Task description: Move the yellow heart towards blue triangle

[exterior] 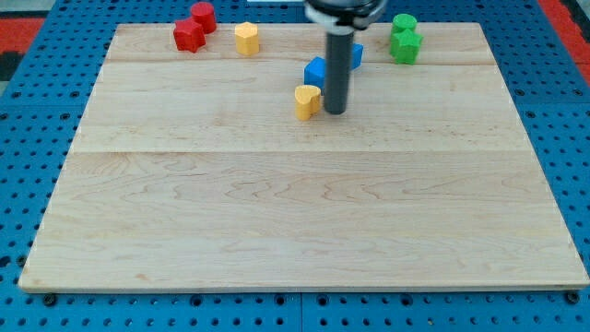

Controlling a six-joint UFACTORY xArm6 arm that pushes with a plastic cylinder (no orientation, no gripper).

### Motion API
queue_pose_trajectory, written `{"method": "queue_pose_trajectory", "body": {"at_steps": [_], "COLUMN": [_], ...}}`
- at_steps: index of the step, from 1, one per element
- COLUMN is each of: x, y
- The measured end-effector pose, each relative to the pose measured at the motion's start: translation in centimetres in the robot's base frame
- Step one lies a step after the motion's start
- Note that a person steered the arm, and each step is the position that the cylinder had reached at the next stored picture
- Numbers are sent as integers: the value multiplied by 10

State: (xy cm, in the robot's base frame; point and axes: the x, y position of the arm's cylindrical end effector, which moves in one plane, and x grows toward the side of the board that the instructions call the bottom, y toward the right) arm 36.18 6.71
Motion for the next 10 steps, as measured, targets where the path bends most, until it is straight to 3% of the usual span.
{"method": "queue_pose_trajectory", "body": {"at_steps": [1,2,3,4,5,6,8,10], "x": [18,80,70,47,51,27,-11,-25], "y": [1,-4,-60,-80,-114,-96,-3,16]}}
